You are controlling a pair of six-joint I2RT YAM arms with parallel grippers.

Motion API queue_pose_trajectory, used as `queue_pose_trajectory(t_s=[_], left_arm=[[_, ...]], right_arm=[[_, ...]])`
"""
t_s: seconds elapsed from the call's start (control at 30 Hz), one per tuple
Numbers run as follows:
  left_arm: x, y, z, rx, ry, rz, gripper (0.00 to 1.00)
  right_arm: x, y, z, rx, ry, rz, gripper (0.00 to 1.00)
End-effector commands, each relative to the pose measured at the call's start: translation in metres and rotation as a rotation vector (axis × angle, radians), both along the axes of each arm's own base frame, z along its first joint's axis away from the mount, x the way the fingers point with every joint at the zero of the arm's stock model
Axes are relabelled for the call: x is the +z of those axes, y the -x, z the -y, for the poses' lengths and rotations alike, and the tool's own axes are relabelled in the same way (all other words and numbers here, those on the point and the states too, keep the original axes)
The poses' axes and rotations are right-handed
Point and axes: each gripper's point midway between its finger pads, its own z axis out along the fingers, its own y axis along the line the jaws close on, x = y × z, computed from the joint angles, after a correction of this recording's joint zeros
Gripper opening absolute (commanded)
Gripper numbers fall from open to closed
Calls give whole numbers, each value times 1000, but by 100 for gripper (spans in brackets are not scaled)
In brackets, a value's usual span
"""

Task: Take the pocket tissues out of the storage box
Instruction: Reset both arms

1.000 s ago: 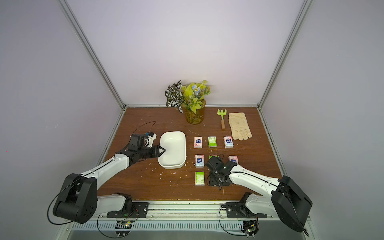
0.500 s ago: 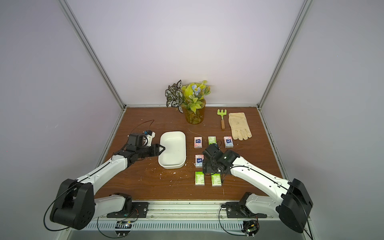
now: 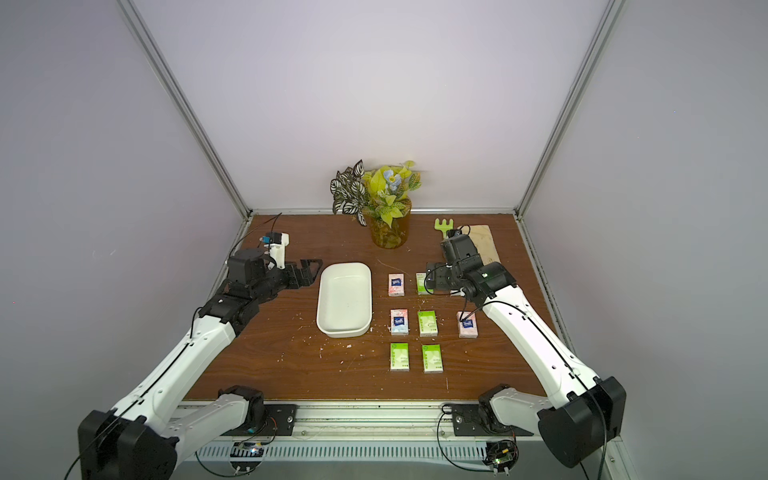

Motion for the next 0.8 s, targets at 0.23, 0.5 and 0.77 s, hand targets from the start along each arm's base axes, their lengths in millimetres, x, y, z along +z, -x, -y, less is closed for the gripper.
queue_pose_trajectory(t_s=[0.23, 0.5, 0.77], left_arm=[[48, -3, -80, 414, -149, 207, 99], [42, 5, -120, 626, -247, 305, 99], [22, 8, -138, 735, -280, 347, 99]], right_arm=[[61, -49, 91, -183, 18, 456, 99], [-8, -30, 143, -349, 27, 601, 99], [-67, -31, 138, -315, -5, 651, 99]])
